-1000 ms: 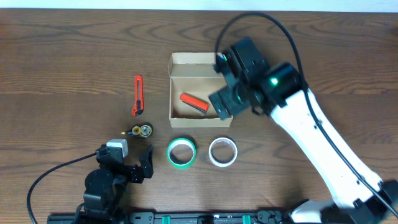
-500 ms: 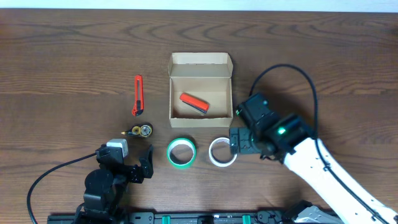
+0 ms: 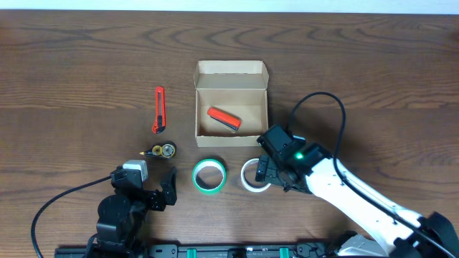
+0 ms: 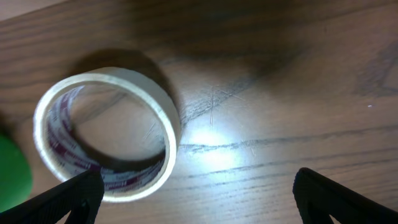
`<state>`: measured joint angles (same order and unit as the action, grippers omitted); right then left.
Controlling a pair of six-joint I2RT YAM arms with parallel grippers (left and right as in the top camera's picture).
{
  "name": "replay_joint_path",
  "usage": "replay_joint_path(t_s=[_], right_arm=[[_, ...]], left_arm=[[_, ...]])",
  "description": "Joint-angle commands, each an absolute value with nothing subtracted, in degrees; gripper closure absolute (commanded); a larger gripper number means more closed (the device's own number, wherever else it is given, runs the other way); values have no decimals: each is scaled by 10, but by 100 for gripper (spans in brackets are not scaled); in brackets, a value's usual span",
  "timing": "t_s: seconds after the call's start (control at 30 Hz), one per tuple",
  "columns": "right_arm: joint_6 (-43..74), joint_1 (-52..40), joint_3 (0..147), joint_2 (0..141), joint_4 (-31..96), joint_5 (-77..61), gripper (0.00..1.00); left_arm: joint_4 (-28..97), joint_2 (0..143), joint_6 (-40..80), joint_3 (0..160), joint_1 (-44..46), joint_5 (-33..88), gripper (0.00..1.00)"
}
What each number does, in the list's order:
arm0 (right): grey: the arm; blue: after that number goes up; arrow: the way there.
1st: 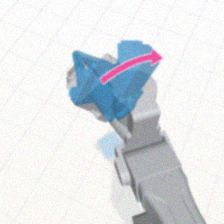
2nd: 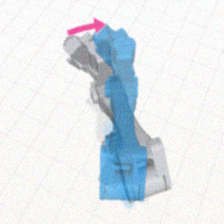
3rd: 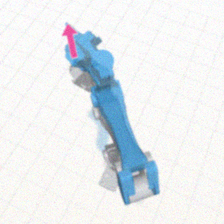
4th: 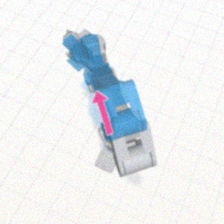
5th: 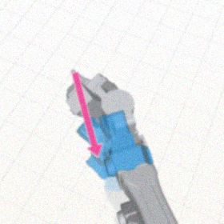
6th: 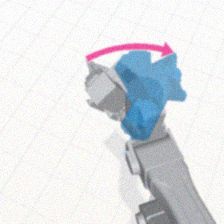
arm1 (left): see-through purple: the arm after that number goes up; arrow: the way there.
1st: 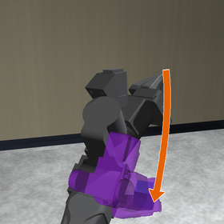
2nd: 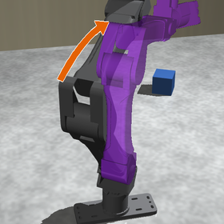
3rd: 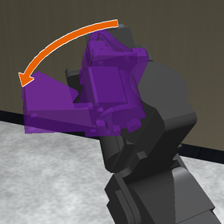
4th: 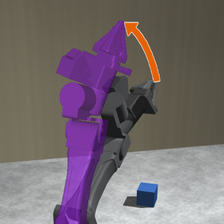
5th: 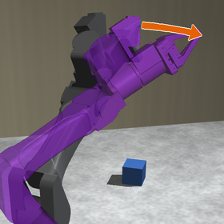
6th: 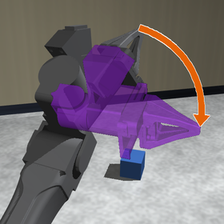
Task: Pack container
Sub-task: 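Move the right gripper to the white tape roll and grasp its rim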
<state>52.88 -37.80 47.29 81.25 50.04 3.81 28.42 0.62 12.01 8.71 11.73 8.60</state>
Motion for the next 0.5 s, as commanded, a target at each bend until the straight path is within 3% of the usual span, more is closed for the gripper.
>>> replay_joint_path(t_s=[0.0,0.3,0.43,0.47], right_arm=[[557,-383,468,842,495,39,1],[570,-383,468,907,475,29,16],[570,-383,468,916,469,30,39],[570,-383,468,916,467,30,50]], left_arm=[[283,3,116,79,119,84,5],[283,3,116,79,119,84,5],[283,3,116,79,119,84,5],[283,3,116,79,119,84,4]])
